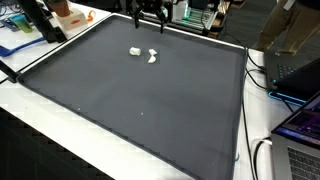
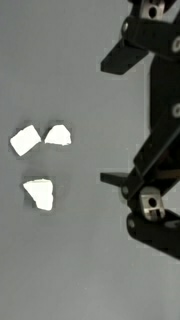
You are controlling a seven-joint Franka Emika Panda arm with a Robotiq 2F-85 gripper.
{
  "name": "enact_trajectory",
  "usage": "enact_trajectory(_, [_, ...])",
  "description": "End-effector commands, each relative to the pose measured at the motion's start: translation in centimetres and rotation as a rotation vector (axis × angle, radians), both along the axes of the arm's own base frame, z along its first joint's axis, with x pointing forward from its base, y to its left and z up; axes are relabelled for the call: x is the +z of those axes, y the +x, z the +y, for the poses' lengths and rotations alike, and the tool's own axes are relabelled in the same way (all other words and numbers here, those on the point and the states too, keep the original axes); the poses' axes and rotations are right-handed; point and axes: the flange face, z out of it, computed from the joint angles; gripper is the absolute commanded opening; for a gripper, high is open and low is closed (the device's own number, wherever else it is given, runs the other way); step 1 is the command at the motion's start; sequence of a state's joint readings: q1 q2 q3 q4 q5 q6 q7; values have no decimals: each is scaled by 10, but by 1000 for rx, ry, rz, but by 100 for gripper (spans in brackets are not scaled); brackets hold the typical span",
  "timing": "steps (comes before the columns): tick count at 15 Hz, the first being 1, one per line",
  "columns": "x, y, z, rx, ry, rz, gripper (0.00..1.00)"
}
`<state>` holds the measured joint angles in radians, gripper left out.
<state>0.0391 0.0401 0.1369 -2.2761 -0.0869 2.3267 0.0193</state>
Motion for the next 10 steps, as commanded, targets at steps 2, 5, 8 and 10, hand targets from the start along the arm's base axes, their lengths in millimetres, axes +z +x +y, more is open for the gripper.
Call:
enact_trajectory(2, [-2,37,-2,-27,-22,136,100])
enact_trajectory(5, [2,36,-5,-30,-16,135,100])
enact_trajectory(8, [1,42,-7,-34,-15,139,100])
enact_trajectory(10, [-2,47,-7,-44,-5,185,100])
